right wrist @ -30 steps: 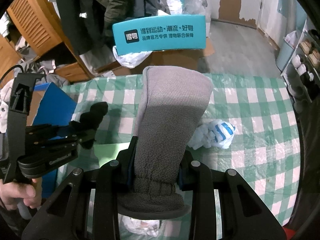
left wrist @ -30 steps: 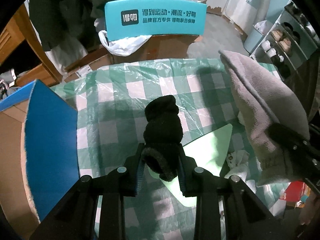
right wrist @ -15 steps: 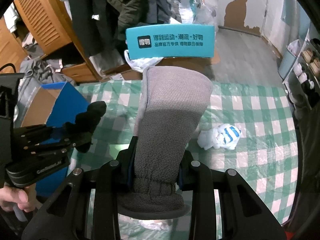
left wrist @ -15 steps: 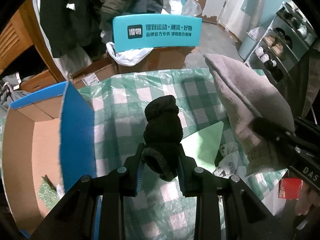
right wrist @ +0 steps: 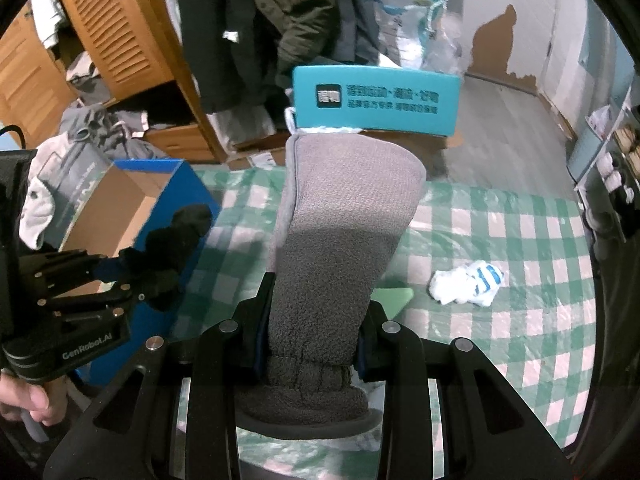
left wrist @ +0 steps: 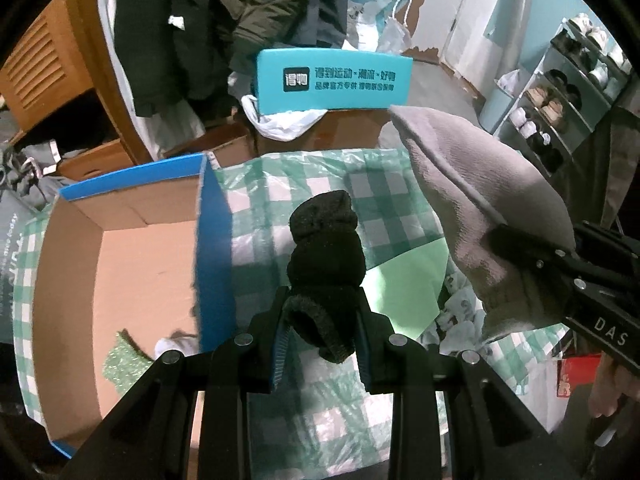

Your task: Organize soft objects

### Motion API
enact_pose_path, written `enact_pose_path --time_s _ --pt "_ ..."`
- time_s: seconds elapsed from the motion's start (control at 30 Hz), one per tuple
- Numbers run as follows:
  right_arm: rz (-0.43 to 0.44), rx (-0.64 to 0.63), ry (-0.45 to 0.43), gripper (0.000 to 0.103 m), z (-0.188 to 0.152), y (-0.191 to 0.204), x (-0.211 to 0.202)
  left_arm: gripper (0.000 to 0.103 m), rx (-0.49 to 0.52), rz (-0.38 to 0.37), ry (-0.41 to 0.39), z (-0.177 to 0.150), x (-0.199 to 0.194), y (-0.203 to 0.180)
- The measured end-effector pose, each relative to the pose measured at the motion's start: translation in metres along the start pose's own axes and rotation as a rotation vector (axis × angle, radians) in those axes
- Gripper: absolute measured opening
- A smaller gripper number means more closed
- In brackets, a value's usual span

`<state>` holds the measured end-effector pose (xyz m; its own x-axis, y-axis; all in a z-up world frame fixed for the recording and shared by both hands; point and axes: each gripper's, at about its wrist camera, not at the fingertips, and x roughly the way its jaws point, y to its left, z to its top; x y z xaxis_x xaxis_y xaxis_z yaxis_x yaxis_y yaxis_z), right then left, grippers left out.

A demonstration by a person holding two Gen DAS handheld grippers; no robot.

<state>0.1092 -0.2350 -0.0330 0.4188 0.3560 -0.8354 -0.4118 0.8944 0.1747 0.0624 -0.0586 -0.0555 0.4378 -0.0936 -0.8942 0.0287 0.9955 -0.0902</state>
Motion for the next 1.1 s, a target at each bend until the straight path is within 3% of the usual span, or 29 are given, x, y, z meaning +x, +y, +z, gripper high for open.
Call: enact_pose_path --time_s 0.47,1.1 --pt "0.061 -0.067 -0.005 0.030 0.010 0.052 0.000 0.029 -0.038 0.004 -0.076 -0.012 -0.047 0.040" --pt "0.139 -0.181 0.015 0.030 0.033 0.137 0.015 0.029 -0.137 0.044 -0.087 -0.031 -0.057 0.111"
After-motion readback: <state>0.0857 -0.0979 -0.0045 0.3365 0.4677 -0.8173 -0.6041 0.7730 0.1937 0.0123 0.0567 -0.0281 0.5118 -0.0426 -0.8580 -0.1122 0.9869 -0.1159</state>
